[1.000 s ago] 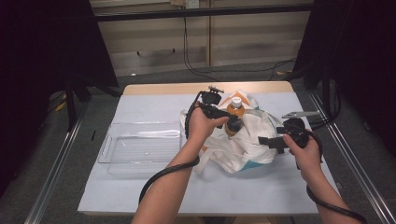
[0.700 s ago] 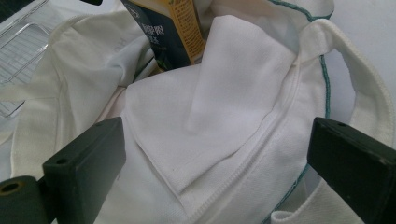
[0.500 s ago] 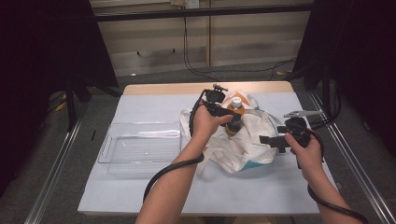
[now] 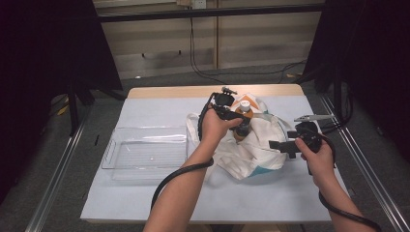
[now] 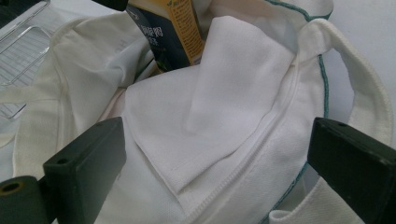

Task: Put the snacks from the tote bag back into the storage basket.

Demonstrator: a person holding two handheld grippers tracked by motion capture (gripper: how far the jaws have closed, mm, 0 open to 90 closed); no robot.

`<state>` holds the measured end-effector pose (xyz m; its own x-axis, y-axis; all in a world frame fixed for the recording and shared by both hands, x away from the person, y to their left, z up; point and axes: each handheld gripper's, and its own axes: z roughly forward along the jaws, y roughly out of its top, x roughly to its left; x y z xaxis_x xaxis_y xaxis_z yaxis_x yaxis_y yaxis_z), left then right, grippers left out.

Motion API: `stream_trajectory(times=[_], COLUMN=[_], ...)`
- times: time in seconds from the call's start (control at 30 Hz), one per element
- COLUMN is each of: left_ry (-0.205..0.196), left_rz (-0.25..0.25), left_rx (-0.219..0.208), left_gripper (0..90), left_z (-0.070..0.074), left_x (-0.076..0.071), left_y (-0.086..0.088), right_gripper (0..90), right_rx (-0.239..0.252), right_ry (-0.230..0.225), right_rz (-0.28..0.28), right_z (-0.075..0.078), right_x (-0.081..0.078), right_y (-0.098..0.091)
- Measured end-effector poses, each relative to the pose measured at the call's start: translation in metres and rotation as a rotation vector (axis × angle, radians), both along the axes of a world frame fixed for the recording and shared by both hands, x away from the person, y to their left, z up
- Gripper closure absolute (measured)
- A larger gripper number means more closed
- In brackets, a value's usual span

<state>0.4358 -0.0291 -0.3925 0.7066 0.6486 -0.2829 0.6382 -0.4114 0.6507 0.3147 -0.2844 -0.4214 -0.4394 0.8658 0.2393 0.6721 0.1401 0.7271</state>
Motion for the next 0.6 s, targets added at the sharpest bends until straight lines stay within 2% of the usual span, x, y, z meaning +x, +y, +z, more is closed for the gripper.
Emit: stream_trajectory(times=[0.13,0.2,0.23,0.33,0.6], left_ry=[-0.004,-0.006,-0.012,-0.013,-0.019], left_rz=[-0.011,-0.002,-0.016,-0.005,-0.014], left_rx=[0.010,-0.003,0.006,-0.003,0.010], left_gripper=[12.3,13.6,14.2,16.4,18.9], left_z=[0.001,0.001,0.001,0.000,-0.003], left_x=[0.001,0.000,0.001,0.000,0.001], left_y=[-0.003,-0.005,-0.005,-0.008,-0.014], right_gripper=[4.6,4.7,4.6,4.6,4.6], right_rx=[-0.002,-0.001,-0.002,-0.001,0.002], right_ry=[0.003,0.004,0.004,0.003,0.004], right_rz=[0.000,0.002,0.002,0.005,0.003], right_z=[0.000,-0.001,-0.001,-0.001,-0.002], right_x=[0.000,0.000,0.000,0.000,0.001], right_y=[0.000,0.000,0.001,0.001,-0.001])
